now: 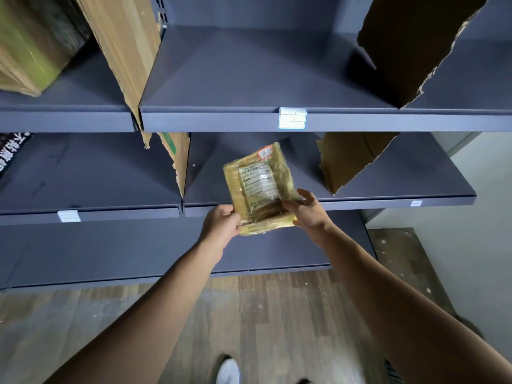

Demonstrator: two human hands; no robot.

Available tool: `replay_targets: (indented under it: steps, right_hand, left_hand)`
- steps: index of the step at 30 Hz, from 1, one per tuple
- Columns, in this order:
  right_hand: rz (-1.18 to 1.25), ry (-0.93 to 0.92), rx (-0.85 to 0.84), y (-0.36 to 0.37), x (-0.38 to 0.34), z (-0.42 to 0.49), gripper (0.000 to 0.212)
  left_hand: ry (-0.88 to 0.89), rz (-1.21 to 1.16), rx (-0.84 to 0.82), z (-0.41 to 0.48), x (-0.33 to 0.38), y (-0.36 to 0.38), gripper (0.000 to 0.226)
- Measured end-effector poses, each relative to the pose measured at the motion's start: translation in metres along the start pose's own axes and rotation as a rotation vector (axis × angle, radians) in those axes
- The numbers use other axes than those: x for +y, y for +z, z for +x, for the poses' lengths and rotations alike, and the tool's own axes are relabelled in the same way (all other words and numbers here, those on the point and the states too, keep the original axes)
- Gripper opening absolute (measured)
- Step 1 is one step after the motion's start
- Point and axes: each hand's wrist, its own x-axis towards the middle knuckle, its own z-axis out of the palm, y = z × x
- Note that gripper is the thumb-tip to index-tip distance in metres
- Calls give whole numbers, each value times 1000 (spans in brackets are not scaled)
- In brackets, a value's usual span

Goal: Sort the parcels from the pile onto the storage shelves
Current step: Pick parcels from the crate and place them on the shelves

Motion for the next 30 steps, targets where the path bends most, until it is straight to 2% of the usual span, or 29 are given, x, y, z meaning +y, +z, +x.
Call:
replay_targets:
  steps: [3,6,8,10,12,16,19,20,22,23,27,30]
  right_hand:
    - [-93,-83,90,3,-3,11,59]
    - [-422,-139,217,9,-11,14,54]
    - [-510,-178,235,13,-18,16,52]
    - [-518,-193,218,17,-25,22,48]
    - [-515,-187,224,20,-31,26,44]
    - [-426,-189,201,23,-38,33,25]
    - [-431,-193,144,26,-45,35,46]
    - [-434,-196,115,28,-46,37,56]
    - [-449,-175,68,30,-47,39,71]
    - [-449,-160,57,29,-45,39,73]
    - [-323,-100,26,19,-31,24,70]
    - [-218,-69,32,1,-23,-1,67]
  left_hand:
    - [40,-77,68,2,7,2,16]
    - [80,-106,88,3,18,2,15]
    - [97,-95,91,12,21,2,30]
    - [70,-76,71,19,27,1,34]
    - [35,-53,57,26,33,1,22]
    - [66,-7,31,37,45,-4,33]
    - [136,87,-48,47,51,-9,19]
    - [149,106,-67,51,52,-9,26]
    - [143,135,-74,53,56,-10,55]
    - [158,171,-53,49,57,-9,60]
    - [229,313,39,35,50,-6,56]
    - [270,303,11,22,49,1,47]
